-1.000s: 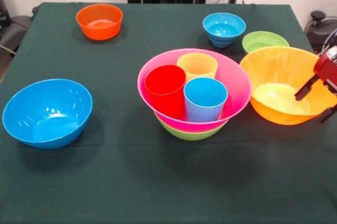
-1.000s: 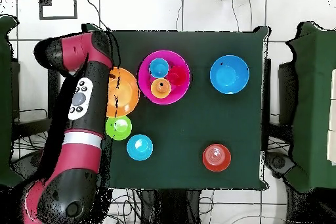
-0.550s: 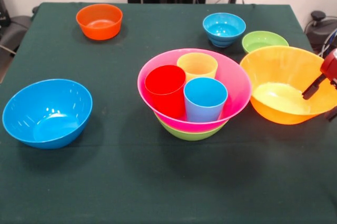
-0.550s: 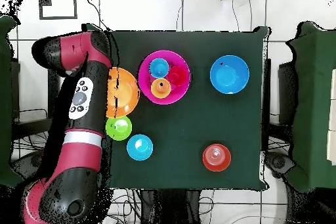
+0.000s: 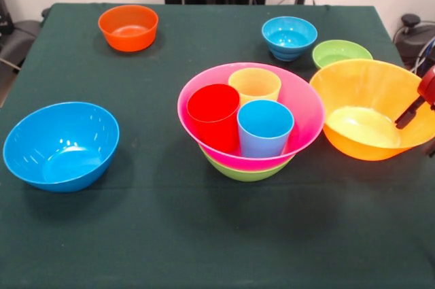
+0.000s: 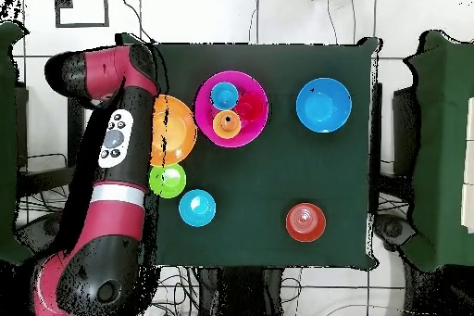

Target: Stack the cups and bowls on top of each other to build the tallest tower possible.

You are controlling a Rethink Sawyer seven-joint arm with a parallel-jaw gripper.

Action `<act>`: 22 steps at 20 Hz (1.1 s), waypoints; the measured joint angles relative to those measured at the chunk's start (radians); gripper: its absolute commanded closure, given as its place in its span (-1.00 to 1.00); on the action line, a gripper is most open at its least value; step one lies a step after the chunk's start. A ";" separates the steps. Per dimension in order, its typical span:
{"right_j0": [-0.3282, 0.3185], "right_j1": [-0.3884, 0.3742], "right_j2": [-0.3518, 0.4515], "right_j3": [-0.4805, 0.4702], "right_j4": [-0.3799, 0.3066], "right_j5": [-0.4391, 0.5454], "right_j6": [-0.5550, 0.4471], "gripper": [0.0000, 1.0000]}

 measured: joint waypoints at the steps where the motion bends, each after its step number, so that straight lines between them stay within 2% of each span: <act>1: 0.000 0.001 0.000 0.000 0.000 0.000 0.000 -1.00; 14: -0.001 0.034 0.000 -0.001 0.007 0.000 0.000 -1.00; 15: -0.002 0.037 0.000 -0.001 0.008 0.000 0.000 1.00; 22: -0.004 0.033 0.001 -0.002 0.009 0.004 0.000 1.00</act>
